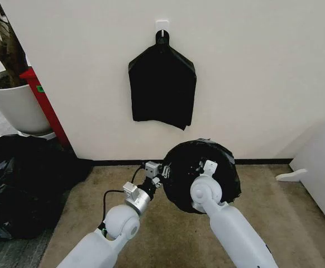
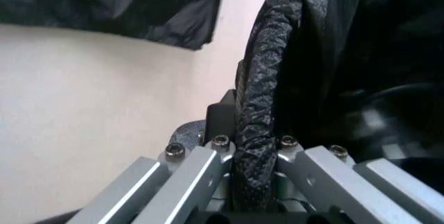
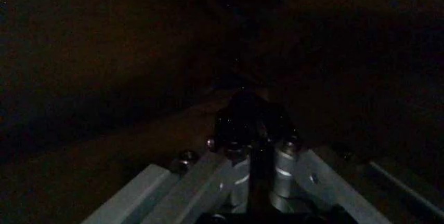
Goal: Place the garbage bag over the trash bin.
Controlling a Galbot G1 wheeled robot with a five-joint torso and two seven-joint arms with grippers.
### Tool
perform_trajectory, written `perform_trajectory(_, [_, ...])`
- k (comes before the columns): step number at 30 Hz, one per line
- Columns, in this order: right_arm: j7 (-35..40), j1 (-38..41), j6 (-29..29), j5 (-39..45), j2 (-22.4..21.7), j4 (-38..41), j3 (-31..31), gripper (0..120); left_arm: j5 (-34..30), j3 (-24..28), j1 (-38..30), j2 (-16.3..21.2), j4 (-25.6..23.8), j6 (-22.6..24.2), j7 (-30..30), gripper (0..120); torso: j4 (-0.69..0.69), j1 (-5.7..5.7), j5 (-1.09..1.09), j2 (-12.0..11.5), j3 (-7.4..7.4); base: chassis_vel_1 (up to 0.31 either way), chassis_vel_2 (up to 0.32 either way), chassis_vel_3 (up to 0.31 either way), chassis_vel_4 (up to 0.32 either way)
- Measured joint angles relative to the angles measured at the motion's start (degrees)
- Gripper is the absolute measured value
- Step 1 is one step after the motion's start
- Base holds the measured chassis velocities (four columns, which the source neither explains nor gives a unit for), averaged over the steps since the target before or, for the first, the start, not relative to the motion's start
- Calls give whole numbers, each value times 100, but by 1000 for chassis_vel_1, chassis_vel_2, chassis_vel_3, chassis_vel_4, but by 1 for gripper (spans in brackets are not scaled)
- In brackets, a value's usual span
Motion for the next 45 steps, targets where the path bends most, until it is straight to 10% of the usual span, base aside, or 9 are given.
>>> perform_trajectory(25, [-1736, -879, -93, 1, -807, 2335, -56, 1, -1458, -223, -279, -172, 364, 673, -501, 2, 0, 0, 0, 0, 1, 0, 0, 0, 0])
perform_trajectory(31, [-2939, -1613, -148, 79, -1180, 3219, 750, 22, -2329, -564, -264, -162, 346, 1089, -866, 2, -4, 0, -1, 1, 0, 0, 0, 0, 0])
perform_trajectory(45, [-3122, -2149, 30, 1857, -1168, 3370, 2738, 71, -3406, -736, -135, 43, 402, 1200, -544, 2, -1, 0, 1, 1, 0, 0, 0, 0, 0])
